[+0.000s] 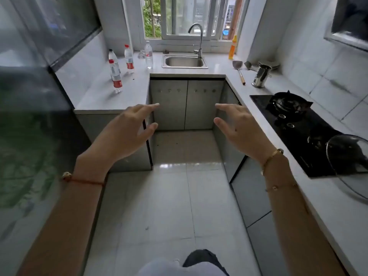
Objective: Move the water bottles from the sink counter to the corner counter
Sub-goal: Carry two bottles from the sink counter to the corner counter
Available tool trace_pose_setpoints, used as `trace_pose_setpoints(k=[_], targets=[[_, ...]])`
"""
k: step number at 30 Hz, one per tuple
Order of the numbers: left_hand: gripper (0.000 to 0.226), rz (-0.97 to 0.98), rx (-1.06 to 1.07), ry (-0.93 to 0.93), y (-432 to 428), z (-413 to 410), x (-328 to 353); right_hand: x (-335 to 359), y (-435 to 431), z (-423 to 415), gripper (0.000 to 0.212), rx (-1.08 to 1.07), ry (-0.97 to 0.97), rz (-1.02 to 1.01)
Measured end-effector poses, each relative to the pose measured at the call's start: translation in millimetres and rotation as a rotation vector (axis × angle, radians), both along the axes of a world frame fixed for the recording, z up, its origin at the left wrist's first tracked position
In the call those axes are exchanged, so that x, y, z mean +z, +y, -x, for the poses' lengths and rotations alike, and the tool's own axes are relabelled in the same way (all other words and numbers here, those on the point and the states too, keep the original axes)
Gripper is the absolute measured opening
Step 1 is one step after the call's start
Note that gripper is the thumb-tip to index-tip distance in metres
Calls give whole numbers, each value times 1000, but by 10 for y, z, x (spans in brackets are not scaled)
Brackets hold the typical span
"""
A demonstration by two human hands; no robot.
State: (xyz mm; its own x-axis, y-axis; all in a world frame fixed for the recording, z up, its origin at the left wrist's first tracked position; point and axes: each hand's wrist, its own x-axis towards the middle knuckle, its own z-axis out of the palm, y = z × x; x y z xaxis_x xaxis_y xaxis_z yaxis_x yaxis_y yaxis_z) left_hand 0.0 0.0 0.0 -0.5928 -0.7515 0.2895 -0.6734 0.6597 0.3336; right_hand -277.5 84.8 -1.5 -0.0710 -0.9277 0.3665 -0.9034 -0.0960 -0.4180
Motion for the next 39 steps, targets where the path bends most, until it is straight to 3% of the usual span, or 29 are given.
trace_pose_setpoints(k=[13, 39], targets=[[56, -150, 39, -43, -539, 429, -393, -469, -657, 297, 42, -38, -105, -50], [54, -167, 107, 5, -2775, 2293, -534, -619, -3154, 2073, 42, 77, -124, -181]])
